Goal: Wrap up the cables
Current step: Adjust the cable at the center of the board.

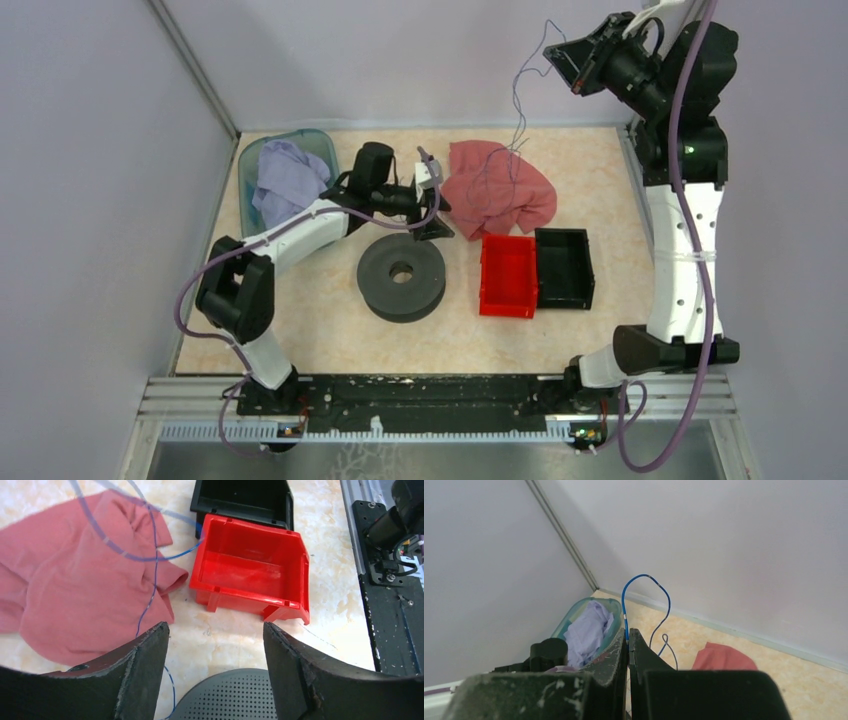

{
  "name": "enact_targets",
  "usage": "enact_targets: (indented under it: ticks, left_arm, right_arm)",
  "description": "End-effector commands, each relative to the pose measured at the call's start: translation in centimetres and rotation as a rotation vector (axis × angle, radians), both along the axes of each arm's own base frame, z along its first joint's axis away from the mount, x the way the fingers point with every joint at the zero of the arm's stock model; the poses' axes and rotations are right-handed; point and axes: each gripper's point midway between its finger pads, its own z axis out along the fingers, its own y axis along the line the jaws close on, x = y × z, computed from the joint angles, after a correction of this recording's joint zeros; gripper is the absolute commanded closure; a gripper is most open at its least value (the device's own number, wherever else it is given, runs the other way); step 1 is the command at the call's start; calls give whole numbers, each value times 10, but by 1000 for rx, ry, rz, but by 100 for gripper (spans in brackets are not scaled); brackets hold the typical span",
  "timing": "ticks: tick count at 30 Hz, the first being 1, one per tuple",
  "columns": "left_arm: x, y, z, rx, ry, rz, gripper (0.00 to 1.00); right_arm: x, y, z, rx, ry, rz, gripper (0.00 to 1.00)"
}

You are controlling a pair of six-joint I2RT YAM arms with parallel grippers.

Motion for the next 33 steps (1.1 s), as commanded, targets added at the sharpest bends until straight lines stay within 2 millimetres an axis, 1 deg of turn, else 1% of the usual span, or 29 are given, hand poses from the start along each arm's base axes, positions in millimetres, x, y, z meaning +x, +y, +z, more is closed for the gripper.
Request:
enact_targets:
  ticks: [1, 5, 7, 9, 12, 15, 18, 23, 25, 27, 33]
  left_arm:
    - [-23, -16, 18, -40, -72, -138, 27]
    - [-39, -45, 28, -53, -64, -210, 31]
    - [-43, -58, 35, -66, -53, -224, 32]
    - [-40, -70, 43, -86, -26, -218, 32]
    - [-24, -84, 44, -105, 12, -156, 33]
    - [-11, -89, 41, -102, 18, -116, 34]
    - [-5, -90, 41, -99, 4, -92, 31]
    - [2, -88, 30, -87, -19, -55, 26]
    - [5, -90, 25, -97, -16, -42, 25]
    - [10, -95, 24, -116, 0, -27, 24]
    - [40, -110, 13, -142, 12, 80, 21]
  right_arm:
    - [-14, 12, 12, 39, -37, 88, 100]
    - [-14, 14, 12, 52, -32, 105, 100]
    - [-13, 14, 12, 56, -28, 109, 100]
    - [-15, 16, 12, 64, -26, 126, 100]
    - [-19, 21, 13, 77, -22, 165, 100]
    - [-22, 23, 12, 82, -19, 191, 100]
    - [-26, 24, 12, 86, -19, 211, 100]
    - [-38, 33, 16, 122, -15, 315, 100]
    - [-44, 38, 18, 149, -10, 371, 100]
    - [-46, 40, 19, 168, -4, 400, 100]
    - [-47, 37, 25, 182, -12, 401, 100]
